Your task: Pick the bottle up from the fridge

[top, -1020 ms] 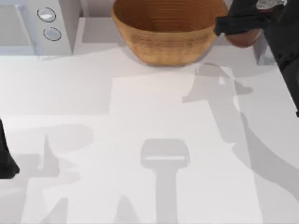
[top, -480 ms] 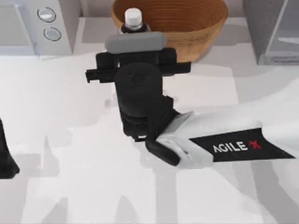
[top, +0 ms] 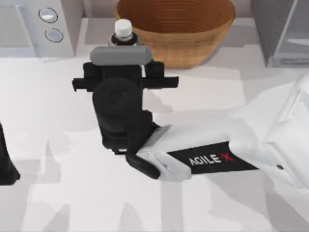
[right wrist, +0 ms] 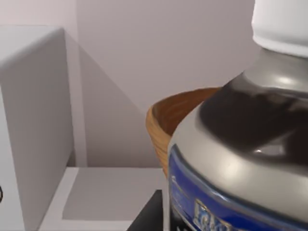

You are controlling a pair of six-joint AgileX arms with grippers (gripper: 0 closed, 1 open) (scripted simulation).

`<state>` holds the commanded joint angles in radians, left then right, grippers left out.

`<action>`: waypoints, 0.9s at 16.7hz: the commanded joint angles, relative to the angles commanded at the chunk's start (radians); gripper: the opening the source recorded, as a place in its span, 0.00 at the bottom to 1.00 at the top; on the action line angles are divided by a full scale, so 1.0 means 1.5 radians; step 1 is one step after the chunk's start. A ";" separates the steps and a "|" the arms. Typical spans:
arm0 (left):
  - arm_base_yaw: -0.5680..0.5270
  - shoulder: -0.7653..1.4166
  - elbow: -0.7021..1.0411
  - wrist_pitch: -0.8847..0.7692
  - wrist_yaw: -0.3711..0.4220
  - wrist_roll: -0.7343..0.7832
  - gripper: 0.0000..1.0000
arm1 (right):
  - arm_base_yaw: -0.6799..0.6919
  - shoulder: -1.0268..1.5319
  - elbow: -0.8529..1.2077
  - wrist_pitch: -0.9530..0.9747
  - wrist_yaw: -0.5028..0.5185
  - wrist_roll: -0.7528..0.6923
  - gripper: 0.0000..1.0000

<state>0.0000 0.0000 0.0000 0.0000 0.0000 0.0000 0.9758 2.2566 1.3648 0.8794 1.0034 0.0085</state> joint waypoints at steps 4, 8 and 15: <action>0.000 0.000 0.000 0.000 0.000 0.000 1.00 | -0.007 0.010 0.004 0.000 -0.006 -0.001 0.00; 0.000 0.000 0.000 0.000 0.000 0.000 1.00 | -0.037 0.081 0.058 0.011 -0.034 -0.004 0.00; 0.000 0.000 0.000 0.000 0.000 0.000 1.00 | -0.057 0.125 0.103 0.025 -0.056 -0.003 0.00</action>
<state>0.0000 0.0000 0.0000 0.0000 0.0000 0.0000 0.8896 2.4443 1.5193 0.9176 0.9194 0.0035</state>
